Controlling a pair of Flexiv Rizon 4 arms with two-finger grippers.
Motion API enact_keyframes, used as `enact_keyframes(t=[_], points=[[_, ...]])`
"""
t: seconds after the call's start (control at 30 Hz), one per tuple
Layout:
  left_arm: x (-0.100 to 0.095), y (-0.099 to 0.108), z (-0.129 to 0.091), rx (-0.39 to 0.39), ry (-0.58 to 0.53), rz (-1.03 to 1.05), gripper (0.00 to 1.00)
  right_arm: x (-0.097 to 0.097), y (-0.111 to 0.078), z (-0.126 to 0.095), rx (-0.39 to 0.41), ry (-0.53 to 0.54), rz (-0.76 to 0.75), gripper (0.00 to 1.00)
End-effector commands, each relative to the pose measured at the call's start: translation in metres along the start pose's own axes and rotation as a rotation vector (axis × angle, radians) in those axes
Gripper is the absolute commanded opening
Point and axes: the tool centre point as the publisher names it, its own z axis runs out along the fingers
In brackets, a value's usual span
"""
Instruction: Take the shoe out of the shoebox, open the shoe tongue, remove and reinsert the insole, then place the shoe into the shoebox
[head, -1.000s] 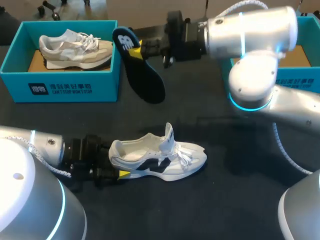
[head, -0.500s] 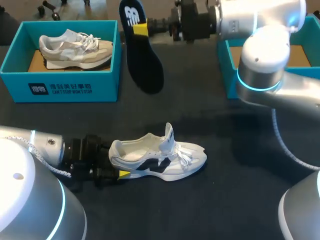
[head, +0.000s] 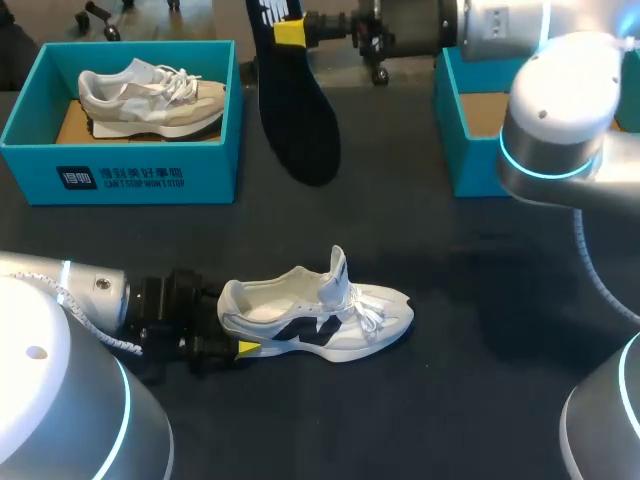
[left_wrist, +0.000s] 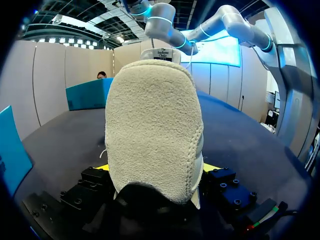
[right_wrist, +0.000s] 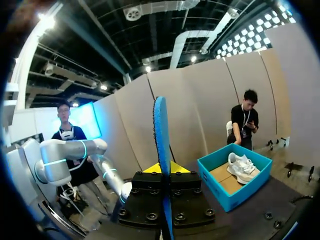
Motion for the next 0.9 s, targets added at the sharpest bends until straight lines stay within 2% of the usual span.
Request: enact_keyframes(t=[0.03, 0.67, 0.9], points=[[0.001, 0.001, 0.001, -0.003, -0.002, 0.000, 0.00, 0.018, -0.004, -0.011, -0.034, -0.113, -0.003, 0.00], [0.001, 0.001, 0.001, -0.003, -0.002, 0.000, 0.00, 0.018, -0.004, -0.011, -0.034, -0.113, -0.003, 0.00], [0.001, 0.001, 0.001, -0.003, -0.002, 0.000, 0.00, 0.031, -0.006, -0.034, 0.102, 0.086, 0.080, 0.00]])
